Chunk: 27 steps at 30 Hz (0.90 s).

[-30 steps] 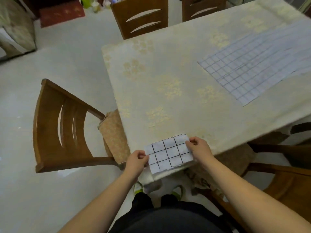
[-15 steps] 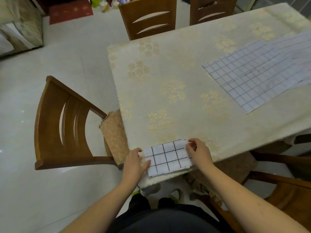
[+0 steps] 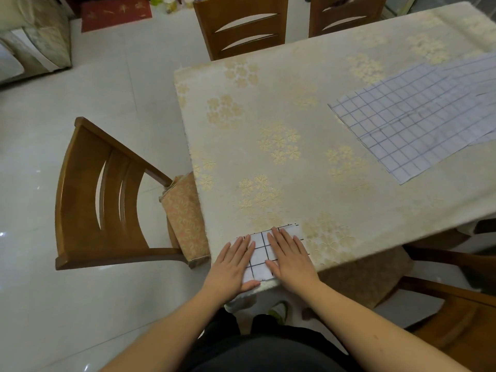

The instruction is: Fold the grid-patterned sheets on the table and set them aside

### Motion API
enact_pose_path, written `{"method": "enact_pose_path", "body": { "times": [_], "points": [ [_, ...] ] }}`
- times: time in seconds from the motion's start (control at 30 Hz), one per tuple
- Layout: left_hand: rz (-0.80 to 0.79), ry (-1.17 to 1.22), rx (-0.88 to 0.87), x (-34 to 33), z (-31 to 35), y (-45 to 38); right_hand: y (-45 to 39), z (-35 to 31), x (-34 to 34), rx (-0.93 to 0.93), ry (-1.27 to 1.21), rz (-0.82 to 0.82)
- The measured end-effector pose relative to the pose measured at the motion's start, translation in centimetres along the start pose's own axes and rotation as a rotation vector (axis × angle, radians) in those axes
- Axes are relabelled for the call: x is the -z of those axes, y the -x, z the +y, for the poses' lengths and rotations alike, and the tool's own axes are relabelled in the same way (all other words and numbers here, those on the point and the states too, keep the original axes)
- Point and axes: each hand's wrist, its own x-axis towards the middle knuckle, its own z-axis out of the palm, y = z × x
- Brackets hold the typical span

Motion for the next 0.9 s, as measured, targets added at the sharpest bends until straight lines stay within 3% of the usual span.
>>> {"method": "enact_pose_path", "body": {
  "times": [0.37,0.53,0.7,0.9],
  "points": [
    [-0.063,0.038,0.112,0.3,-0.4,0.4,0.0,1.1,0.5,-0.039,-0.02,-0.053],
    [-0.074,0.053,0.11,0.3,-0.4,0.2,-0.2,1.2,0.6,-0.058,-0.024,-0.055],
    [-0.181,0.04,0.067,3.7,-0.4,-0.8,-0.6,0.8,2.9,-0.01,-0.04,-0.076],
    [-0.086,0.171,0.222,8.1,0.2,0.3,0.7,-0.2,6.3,-0.03,-0.071,0.039]
  ]
}}
